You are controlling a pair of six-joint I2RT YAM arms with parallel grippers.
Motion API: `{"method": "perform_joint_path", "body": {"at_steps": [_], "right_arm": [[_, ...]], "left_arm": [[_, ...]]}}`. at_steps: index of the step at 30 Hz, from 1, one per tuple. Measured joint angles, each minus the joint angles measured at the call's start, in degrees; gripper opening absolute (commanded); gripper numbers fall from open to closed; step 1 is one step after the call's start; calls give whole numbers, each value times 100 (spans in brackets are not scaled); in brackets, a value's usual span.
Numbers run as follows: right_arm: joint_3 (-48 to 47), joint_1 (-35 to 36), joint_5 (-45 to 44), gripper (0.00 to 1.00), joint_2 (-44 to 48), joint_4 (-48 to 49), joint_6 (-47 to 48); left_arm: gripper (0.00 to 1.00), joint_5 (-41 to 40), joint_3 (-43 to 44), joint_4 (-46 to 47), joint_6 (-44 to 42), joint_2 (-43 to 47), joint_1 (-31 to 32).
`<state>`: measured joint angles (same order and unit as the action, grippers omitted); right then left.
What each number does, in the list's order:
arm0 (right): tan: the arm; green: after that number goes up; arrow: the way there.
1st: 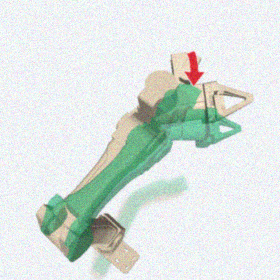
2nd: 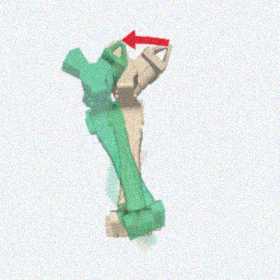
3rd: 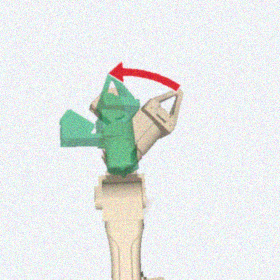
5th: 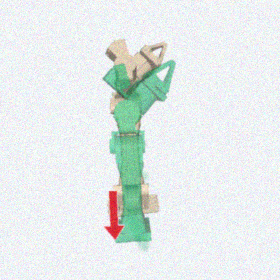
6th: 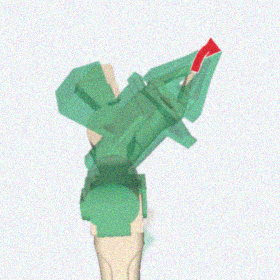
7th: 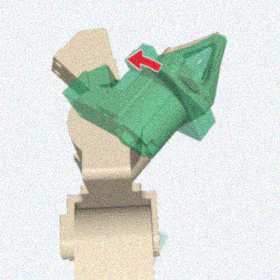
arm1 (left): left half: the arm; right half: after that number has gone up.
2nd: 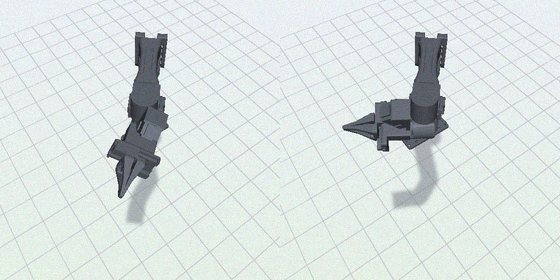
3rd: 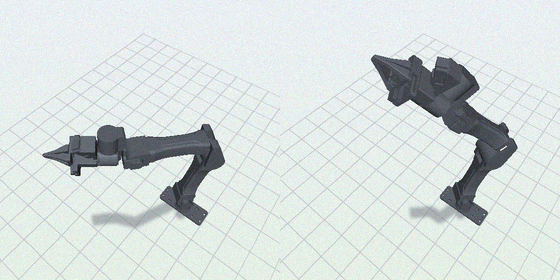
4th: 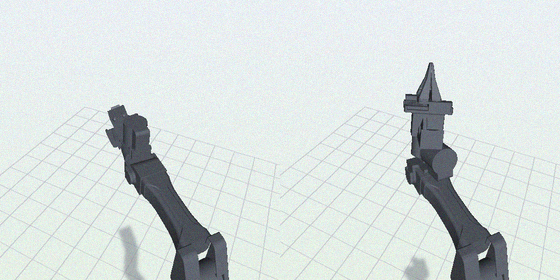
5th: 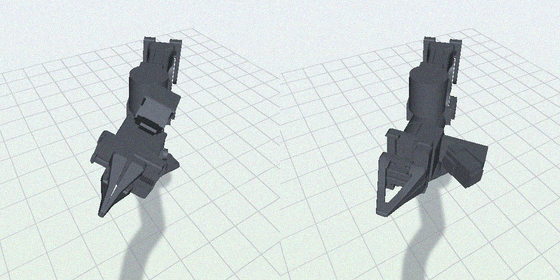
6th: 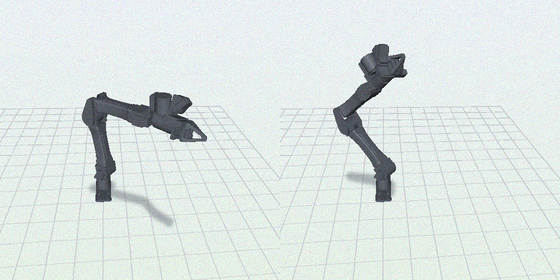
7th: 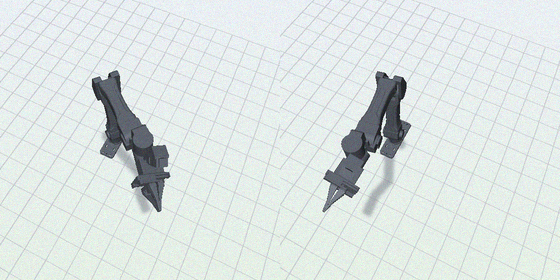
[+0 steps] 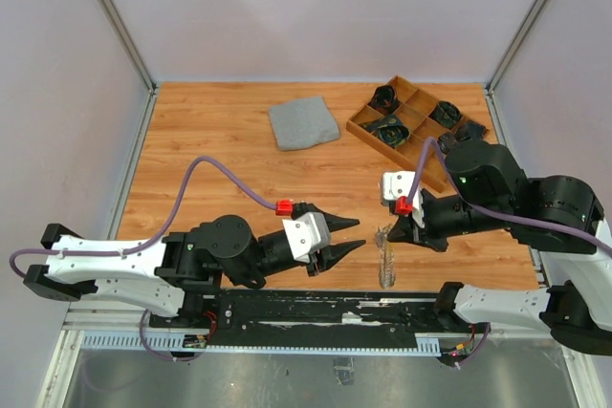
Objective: Put the keys on the keyring
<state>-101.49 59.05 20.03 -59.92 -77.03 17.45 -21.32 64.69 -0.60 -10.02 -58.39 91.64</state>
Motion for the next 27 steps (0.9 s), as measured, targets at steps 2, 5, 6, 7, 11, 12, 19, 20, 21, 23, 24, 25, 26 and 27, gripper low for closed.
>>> {"method": "perform_joint_path", "body": {"at_steps": [2, 5, 6, 7, 11, 12, 19, 20, 21, 23, 24, 25, 26, 27], "right_arm": [[0, 0, 186, 1, 15, 2, 57], [0, 0, 457, 1, 26, 4, 114], [0, 0, 557, 1, 35, 4, 140], [0, 0, 614, 1, 42, 7, 162], [0, 0, 859, 1, 90, 13, 234], [0, 0, 901, 1, 103, 13, 238], [0, 0, 1178, 0, 155, 17, 256], [0, 0, 1215, 0, 160, 17, 256], [0, 0, 1248, 0, 160, 20, 256], [0, 2, 1300, 0, 164, 39, 256], [0, 0, 1322, 0, 168, 52, 256], [0, 0, 1340, 0, 177, 61, 258], [0, 2, 1355, 1, 188, 70, 258], [0, 0, 1370, 1, 199, 83, 258]], "left_arm": [[40, 39, 0, -24, 0, -52, 0], [39, 149, 2, -76, 0, -153, 0], [39, 195, 2, -98, 0, -190, 0], [39, 278, 4, -133, 0, -236, 0], [38, 575, 83, -295, 0, -417, 0], [38, 623, 122, -326, 0, -461, 0], [37, 800, 433, -525, -2, -715, 0], [37, 807, 452, -533, -2, -728, 0], [36, 813, 472, -549, -2, -743, 0], [35, 815, 505, -560, -4, -769, 0], [34, 815, 518, -560, -4, -785, 0], [33, 826, 531, -566, -4, -798, 0], [31, 837, 546, -568, -4, -811, 0], [29, 846, 564, -570, -4, -828, 0]]}}
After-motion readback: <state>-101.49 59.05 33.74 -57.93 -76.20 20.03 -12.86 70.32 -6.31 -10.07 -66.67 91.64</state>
